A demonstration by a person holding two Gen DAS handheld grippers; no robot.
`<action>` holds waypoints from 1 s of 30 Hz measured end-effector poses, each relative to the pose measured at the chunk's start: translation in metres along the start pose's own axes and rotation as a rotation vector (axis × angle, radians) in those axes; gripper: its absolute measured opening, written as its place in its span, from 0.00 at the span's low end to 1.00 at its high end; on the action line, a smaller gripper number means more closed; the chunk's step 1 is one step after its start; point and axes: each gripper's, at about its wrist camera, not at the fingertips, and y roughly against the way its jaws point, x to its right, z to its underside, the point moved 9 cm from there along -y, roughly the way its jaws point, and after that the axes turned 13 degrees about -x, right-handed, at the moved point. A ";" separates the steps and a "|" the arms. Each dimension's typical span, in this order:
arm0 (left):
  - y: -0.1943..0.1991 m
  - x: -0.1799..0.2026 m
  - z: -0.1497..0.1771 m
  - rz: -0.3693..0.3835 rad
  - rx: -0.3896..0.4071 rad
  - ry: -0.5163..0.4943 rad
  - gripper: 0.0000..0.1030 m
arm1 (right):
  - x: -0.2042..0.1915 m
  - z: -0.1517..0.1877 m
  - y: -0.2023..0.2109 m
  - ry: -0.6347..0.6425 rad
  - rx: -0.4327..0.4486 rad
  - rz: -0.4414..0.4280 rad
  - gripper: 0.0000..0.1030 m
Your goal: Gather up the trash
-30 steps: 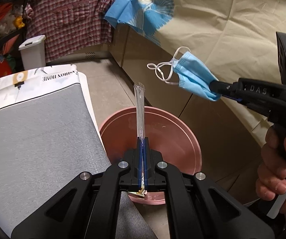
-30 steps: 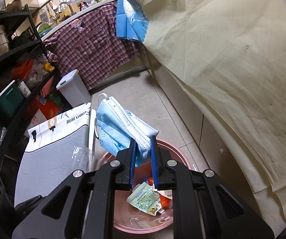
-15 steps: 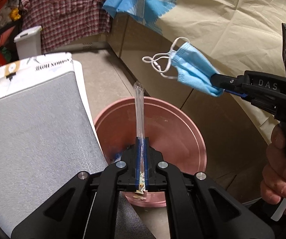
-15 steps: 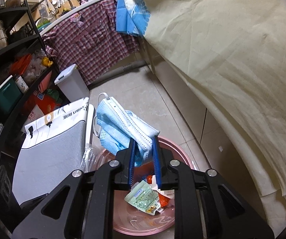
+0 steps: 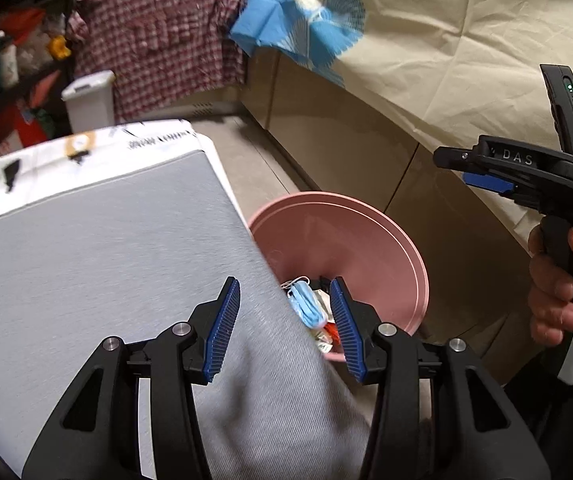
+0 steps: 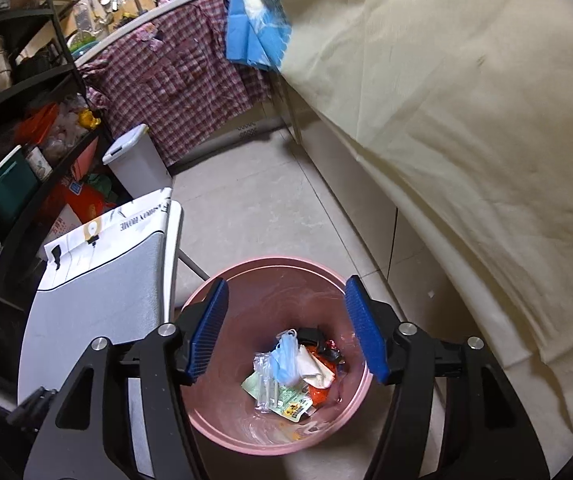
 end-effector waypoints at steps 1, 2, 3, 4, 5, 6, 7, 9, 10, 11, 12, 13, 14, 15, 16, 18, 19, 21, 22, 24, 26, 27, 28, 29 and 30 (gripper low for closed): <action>0.008 0.000 0.003 -0.010 0.011 -0.004 0.45 | -0.002 0.001 0.006 0.007 0.011 -0.002 0.68; 0.013 0.000 0.005 -0.017 0.020 -0.008 0.45 | -0.003 0.002 0.012 0.013 0.023 -0.004 0.70; 0.022 0.001 0.009 -0.029 0.032 -0.016 0.47 | -0.006 0.007 0.021 0.020 0.041 -0.006 0.75; 0.029 0.002 0.013 -0.037 0.041 -0.022 0.49 | -0.008 0.012 0.026 0.025 0.048 -0.010 0.79; 0.034 0.003 0.016 -0.040 0.044 -0.027 0.51 | -0.011 0.021 0.033 0.037 0.051 -0.014 0.81; 0.043 0.003 0.021 -0.039 0.048 -0.032 0.55 | -0.014 0.028 0.038 0.046 0.053 -0.015 0.82; 0.052 0.003 0.026 -0.035 0.055 -0.034 0.61 | -0.017 0.035 0.045 0.051 0.060 -0.019 0.83; 0.067 0.000 0.035 -0.044 0.072 -0.030 0.69 | -0.023 0.050 0.063 0.058 0.092 -0.037 0.87; 0.074 -0.001 0.039 -0.049 0.077 -0.020 0.72 | -0.027 0.057 0.073 0.066 0.111 -0.040 0.90; 0.080 -0.003 0.043 -0.046 0.077 -0.005 0.73 | -0.030 0.066 0.083 0.077 0.128 -0.036 0.91; 0.085 -0.004 0.045 -0.044 0.076 0.006 0.75 | -0.032 0.072 0.089 0.086 0.138 -0.028 0.92; 0.091 -0.005 0.047 -0.045 0.078 0.020 0.77 | -0.035 0.082 0.097 0.101 0.151 -0.013 0.93; 0.098 -0.006 0.049 -0.045 0.081 0.035 0.78 | -0.038 0.091 0.104 0.114 0.161 0.002 0.93; 0.104 -0.008 0.053 -0.044 0.085 0.052 0.81 | -0.040 0.099 0.110 0.122 0.171 0.013 0.93; 0.108 -0.010 0.058 -0.047 0.086 0.070 0.84 | -0.041 0.105 0.115 0.125 0.179 0.022 0.93; 0.114 -0.015 0.071 -0.084 0.075 0.109 0.84 | -0.040 0.121 0.127 0.122 0.190 0.042 0.94; 0.115 -0.017 0.077 -0.104 0.068 0.123 0.84 | -0.038 0.129 0.132 0.120 0.193 0.047 0.94; 0.119 -0.022 0.092 -0.135 0.062 0.161 0.84 | -0.037 0.143 0.140 0.120 0.192 0.061 0.95; 0.120 -0.024 0.097 -0.144 0.062 0.174 0.84 | -0.036 0.148 0.142 0.122 0.188 0.067 0.95; 0.122 -0.025 0.106 -0.164 0.065 0.193 0.84 | -0.037 0.158 0.145 0.138 0.174 0.074 0.95; 0.125 -0.026 0.111 -0.162 0.069 0.210 0.84 | -0.038 0.163 0.145 0.155 0.172 0.087 0.95; 0.126 -0.025 0.111 -0.163 0.072 0.207 0.84 | -0.040 0.164 0.145 0.159 0.174 0.096 0.95; 0.127 -0.023 0.110 -0.167 0.077 0.196 0.84 | -0.040 0.165 0.144 0.164 0.171 0.103 0.95; 0.128 -0.021 0.109 -0.178 0.086 0.178 0.84 | -0.041 0.166 0.142 0.169 0.167 0.105 0.95; 0.129 -0.020 0.108 -0.185 0.090 0.169 0.84 | -0.042 0.166 0.140 0.173 0.165 0.111 0.95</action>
